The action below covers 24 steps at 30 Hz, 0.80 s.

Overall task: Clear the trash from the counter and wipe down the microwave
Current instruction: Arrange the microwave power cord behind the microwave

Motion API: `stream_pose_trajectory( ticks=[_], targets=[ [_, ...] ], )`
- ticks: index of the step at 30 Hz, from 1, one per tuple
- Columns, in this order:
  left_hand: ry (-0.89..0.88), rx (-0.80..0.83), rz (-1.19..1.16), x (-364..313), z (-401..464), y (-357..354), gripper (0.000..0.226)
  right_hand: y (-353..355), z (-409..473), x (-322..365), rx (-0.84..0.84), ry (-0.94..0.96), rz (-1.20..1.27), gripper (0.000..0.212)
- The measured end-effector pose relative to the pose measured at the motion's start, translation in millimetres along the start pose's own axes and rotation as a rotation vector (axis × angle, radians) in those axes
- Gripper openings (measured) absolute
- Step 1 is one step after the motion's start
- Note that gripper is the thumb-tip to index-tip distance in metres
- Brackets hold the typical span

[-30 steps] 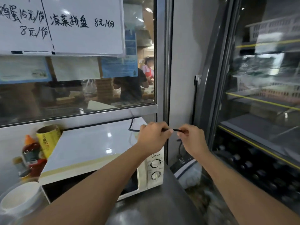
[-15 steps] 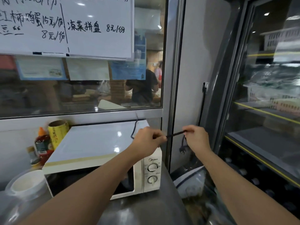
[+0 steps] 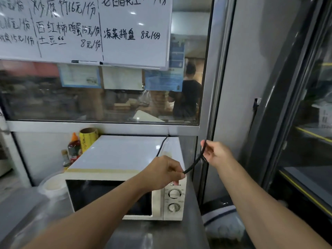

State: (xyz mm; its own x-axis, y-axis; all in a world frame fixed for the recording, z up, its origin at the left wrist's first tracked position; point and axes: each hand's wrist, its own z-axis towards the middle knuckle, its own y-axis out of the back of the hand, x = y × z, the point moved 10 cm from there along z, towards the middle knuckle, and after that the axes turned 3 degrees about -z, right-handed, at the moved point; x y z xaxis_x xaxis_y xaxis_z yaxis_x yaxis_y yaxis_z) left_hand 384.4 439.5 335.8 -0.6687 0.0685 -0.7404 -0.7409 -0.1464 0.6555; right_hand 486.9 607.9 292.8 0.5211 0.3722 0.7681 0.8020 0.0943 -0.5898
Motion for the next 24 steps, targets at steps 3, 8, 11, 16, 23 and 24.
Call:
stream_pose_trajectory(
  ticks=[3, 8, 11, 16, 23, 24],
  targets=[
    [0.037, 0.024, 0.022, 11, -3, -8, 0.011, -10, 0, -7, 0.064, -0.022, -0.043, 0.018],
    [0.034, 0.046, 0.218, 28, -3, -8, 0.013, -26, -4, 1, 0.165, 0.049, -0.178, 0.038],
    [0.058, 0.055, 0.368, 42, 0, -6, 0.011, -30, -7, 6, 0.177, 0.089, -0.244, 0.038],
    [0.098, 0.088, 0.749, 72, 5, -3, 0.023, -28, -4, 13, 0.169, 0.148, -0.336, 0.038],
    [0.201, 0.058, 0.673, 105, 10, 9, 0.026, -25, 7, 2, 0.145, 0.164, -0.379, 0.042],
    [0.192, 0.065, 0.664, 106, 11, 7, 0.026, -26, 9, -1, 0.135, 0.169, -0.404, 0.043]
  ],
)
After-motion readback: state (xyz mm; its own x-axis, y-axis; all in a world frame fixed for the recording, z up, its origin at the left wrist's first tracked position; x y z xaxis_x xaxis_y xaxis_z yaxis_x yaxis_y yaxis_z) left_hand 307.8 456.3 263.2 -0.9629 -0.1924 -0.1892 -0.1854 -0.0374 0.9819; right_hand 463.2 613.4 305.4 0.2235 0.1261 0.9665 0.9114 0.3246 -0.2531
